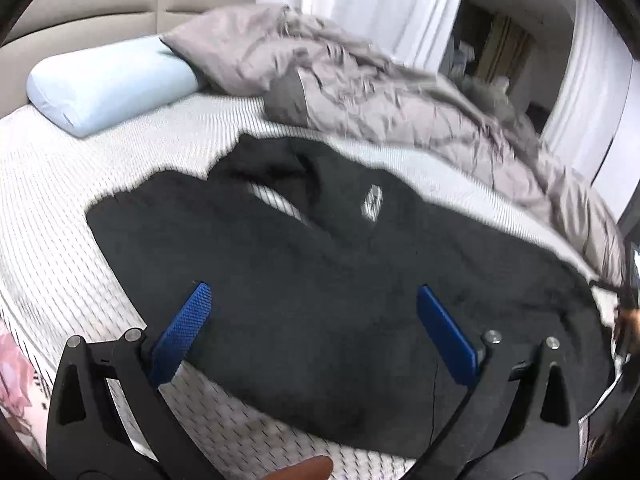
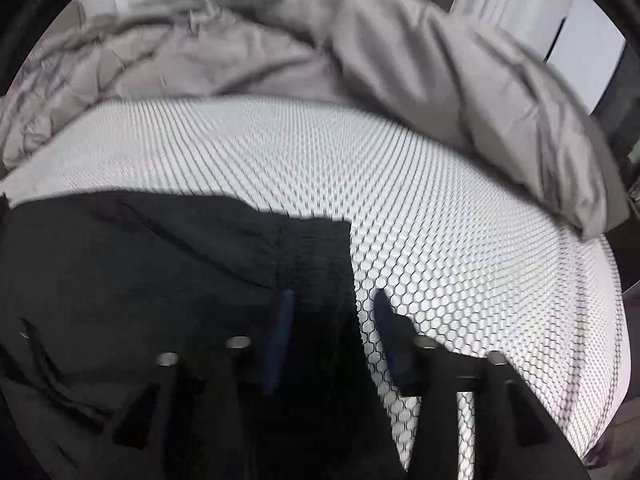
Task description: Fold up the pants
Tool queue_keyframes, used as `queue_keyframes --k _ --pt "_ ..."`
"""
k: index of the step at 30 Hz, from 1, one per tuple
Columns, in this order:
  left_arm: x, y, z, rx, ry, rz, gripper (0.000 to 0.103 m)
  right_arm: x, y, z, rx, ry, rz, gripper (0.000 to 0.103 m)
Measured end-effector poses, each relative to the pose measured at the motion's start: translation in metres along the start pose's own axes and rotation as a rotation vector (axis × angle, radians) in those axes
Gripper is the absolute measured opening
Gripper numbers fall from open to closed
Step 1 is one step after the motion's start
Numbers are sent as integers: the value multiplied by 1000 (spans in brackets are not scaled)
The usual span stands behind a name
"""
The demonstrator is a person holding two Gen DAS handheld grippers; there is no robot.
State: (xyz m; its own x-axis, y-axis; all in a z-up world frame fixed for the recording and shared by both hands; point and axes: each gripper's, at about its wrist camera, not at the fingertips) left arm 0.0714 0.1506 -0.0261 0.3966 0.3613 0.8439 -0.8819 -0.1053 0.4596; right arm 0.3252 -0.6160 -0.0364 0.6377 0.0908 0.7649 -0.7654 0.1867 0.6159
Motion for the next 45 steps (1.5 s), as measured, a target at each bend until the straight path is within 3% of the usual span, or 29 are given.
queue_keyframes --k 2,5,10,14,16,17,18,19,20,21,23,24,28,31,33,36,41,43,45 --pt "20 -8 -13 -3 29 2 102 2 39 3 53 -54 109 87" --pt "51 -43 -34 0 109 -53 102 -14 89 1 128 -110 194 101" --pt "78 -128 -61 -29 279 -202 95 -46 140 -20 235 -157 266 102" --pt "73 -194 -77 15 365 -309 76 -78 171 -45 306 -130 305 102" --pt "71 -216 -87 52 416 -297 65 -92 177 -59 331 -112 289 102" --pt "73 -222 -91 59 424 -261 54 -97 178 -63 324 -99 279 102" --pt "75 -225 -93 65 417 -246 30 -104 181 -66 309 -89 275 102" --pt "77 -227 -95 63 410 -241 16 -110 182 -67 297 -83 268 102" --pt "80 -225 -96 52 402 -225 6 -115 182 -68 290 -82 257 102" --pt "85 -214 -97 70 374 -179 4 -119 182 -67 287 -87 250 102" --pt "95 -189 -99 140 284 -76 4 -128 184 -63 279 -102 242 102" --pt "97 -182 -100 152 246 -62 5 -134 181 -58 269 -116 235 102" --pt "94 -183 -116 207 210 -218 15 -150 174 -45 263 -176 203 102" --pt "90 -153 -117 174 203 -181 28 -160 171 -35 279 -239 170 102" --pt "91 -120 -114 156 176 -117 59 -166 179 -28 286 -263 189 102" --pt "87 -69 -110 115 164 -36 83 -178 187 -21 277 -294 197 102" --pt "56 -7 -108 80 192 -36 97 -198 190 -9 274 -378 186 102" --pt "34 17 -115 50 208 -55 99 -203 192 -8 289 -400 182 102" --pt "15 15 -119 16 242 -103 99 -207 193 -9 308 -409 174 102"
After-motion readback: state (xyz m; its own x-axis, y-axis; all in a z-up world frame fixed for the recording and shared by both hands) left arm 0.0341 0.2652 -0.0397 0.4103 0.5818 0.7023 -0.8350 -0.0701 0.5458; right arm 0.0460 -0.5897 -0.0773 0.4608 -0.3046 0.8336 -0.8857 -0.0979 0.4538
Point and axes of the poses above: each gripper's, at about its wrist camera, not at the fingertips, and y roughly against the way its jaws point, z to its right, x to its top, and after that the axes turned 11 degrees about z, right-handed
